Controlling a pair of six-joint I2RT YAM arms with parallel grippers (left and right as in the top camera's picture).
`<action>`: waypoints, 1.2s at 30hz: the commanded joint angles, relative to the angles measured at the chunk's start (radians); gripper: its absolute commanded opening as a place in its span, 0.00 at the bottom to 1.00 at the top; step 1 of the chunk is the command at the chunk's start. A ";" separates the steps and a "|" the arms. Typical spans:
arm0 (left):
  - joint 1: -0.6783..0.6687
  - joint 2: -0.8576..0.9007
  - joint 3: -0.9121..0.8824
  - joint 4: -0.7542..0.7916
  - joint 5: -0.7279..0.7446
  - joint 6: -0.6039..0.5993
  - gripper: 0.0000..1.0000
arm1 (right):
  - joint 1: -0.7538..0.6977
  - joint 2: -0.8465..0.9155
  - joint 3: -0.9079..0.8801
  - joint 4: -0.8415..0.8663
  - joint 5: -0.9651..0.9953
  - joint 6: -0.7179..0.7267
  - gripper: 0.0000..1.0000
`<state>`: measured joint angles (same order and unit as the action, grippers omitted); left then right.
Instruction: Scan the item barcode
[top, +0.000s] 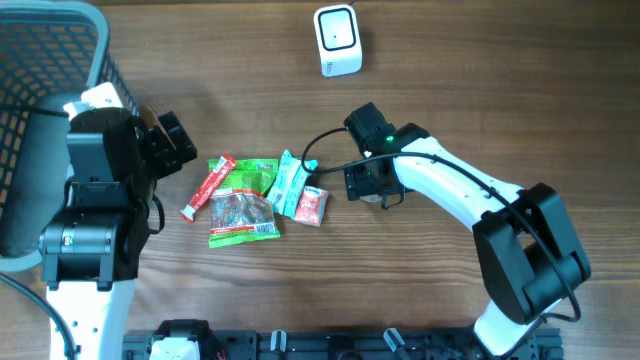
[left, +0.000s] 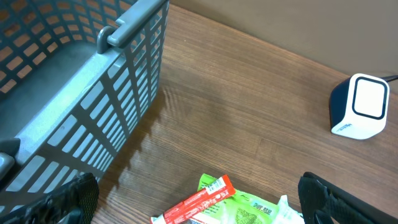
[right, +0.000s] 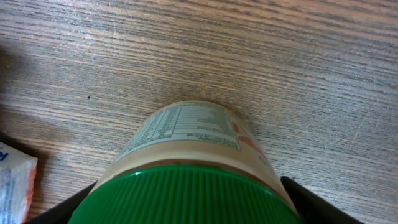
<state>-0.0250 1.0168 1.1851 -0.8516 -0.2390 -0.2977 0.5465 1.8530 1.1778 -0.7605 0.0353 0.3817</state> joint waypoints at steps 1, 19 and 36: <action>0.006 0.001 0.014 0.002 -0.009 0.005 1.00 | 0.000 0.008 -0.008 0.009 0.024 -0.016 0.83; 0.006 0.001 0.014 0.002 -0.009 0.005 1.00 | 0.000 0.008 -0.008 0.019 0.071 -0.132 0.77; 0.006 0.001 0.014 0.002 -0.009 0.005 1.00 | 0.000 0.008 -0.008 0.011 0.064 -0.044 0.72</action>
<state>-0.0250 1.0168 1.1851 -0.8516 -0.2390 -0.2977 0.5465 1.8530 1.1778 -0.7467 0.0837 0.3145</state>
